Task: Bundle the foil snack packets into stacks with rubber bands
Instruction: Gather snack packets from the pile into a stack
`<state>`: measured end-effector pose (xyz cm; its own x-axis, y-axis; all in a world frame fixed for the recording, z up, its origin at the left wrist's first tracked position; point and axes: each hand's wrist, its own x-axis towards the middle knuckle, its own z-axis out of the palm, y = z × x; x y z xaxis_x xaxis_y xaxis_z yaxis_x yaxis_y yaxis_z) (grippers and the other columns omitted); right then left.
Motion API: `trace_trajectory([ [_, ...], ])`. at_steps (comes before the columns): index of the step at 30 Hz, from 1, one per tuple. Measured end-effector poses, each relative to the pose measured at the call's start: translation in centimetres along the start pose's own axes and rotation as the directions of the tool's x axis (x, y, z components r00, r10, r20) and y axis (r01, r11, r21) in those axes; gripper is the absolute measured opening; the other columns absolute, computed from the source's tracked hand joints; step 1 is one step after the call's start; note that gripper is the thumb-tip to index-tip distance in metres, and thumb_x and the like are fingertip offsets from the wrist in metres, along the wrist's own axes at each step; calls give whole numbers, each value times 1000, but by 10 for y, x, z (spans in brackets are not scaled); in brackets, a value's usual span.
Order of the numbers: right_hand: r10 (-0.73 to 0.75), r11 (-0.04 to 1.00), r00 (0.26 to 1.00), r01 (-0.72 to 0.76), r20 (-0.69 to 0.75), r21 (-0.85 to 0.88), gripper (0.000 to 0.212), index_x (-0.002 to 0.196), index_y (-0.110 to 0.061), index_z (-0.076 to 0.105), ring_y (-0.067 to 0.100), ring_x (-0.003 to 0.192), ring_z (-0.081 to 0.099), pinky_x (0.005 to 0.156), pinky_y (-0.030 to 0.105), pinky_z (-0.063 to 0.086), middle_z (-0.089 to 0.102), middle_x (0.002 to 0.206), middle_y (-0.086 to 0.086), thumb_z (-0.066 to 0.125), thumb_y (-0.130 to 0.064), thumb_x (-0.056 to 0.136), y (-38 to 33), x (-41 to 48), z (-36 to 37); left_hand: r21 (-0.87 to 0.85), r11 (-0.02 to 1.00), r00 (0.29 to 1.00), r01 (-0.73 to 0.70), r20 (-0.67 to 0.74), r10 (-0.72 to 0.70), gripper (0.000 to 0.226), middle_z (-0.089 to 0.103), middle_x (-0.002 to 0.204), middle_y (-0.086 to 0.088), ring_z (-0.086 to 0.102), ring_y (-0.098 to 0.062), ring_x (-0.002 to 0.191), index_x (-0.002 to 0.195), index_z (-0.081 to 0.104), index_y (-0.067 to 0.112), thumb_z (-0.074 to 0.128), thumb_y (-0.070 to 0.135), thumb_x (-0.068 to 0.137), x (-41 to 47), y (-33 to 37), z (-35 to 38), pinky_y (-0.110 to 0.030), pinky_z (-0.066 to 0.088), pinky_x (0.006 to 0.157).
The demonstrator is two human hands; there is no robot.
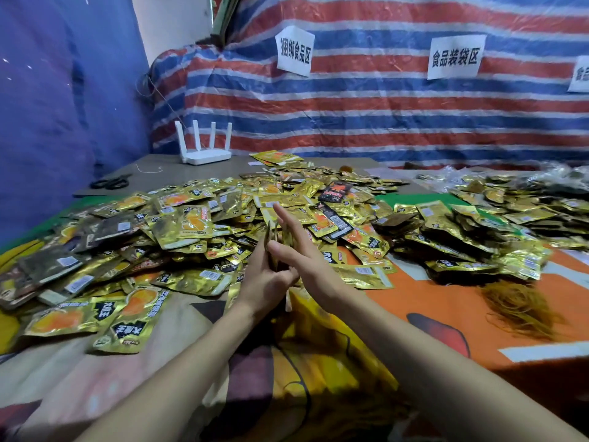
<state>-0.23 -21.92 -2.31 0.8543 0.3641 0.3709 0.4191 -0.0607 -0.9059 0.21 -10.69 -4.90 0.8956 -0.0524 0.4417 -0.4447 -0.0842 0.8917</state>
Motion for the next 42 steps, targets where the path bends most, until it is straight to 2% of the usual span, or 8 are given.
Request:
trace_trajectory([
  [3,30,999,998,-31,-48,-22,65,148,-47,38,-11,127,45,96,17,42,38,152,-19,60,-45,87,-4,-5,-8,19,999,1000,26,-13,-26,45,69,100,-16,67,-32,92,111,59,5,63,15,68,1,1,1,-52,56,81],
  [7,40,987,992,-59,-124,-151,59,143,-37,48,-9,125,49,92,14,43,49,148,-13,54,-54,87,-11,-20,-33,67,993,996,94,-13,-93,44,69,88,-9,66,-18,81,99,64,14,74,37,63,-5,-5,-2,-37,51,74],
  [12,-33,870,942,-138,-335,-474,19,106,-29,72,-1,98,60,77,18,43,63,107,-15,65,-42,93,-16,-52,-87,-68,992,994,110,-1,-111,19,66,73,3,62,-20,76,71,69,36,74,22,59,-7,-6,-2,-38,51,79],
  [19,172,159,806,-590,-567,-791,9,83,-11,69,29,79,63,66,37,55,65,82,4,60,-14,83,-30,-112,-170,-227,972,997,62,64,-49,32,66,81,-1,61,-26,84,73,71,37,68,7,62,-7,-8,-1,-42,48,84],
  [23,250,-139,662,-697,-706,-703,21,69,-14,40,22,58,42,47,30,31,46,69,4,57,-9,80,-37,-145,-194,-238,970,996,51,84,-31,24,63,86,-10,60,-28,86,81,67,20,68,5,62,-8,-7,1,-43,47,85],
  [26,310,-176,604,-722,-734,-669,23,73,-16,40,26,67,48,52,32,36,45,71,3,59,-13,83,-36,-155,-200,-253,965,995,69,87,-48,25,61,91,-14,59,-29,91,86,63,11,66,4,62,-9,-6,2,-46,46,90],
  [32,329,-138,579,-752,-746,-645,23,74,-14,39,29,73,48,62,34,41,43,74,5,57,-8,87,-32,-148,-200,-277,959,995,64,91,-41,32,64,89,-5,60,-28,92,76,73,32,67,3,64,-10,-6,0,-52,48,95],
  [42,265,-112,625,-736,-734,-667,26,66,-9,43,19,55,45,43,26,31,49,64,6,62,-5,83,-40,-129,-216,-366,917,987,156,88,-133,34,63,82,-3,60,-25,83,93,65,14,64,-3,63,-10,-1,-5,-44,49,89],
])
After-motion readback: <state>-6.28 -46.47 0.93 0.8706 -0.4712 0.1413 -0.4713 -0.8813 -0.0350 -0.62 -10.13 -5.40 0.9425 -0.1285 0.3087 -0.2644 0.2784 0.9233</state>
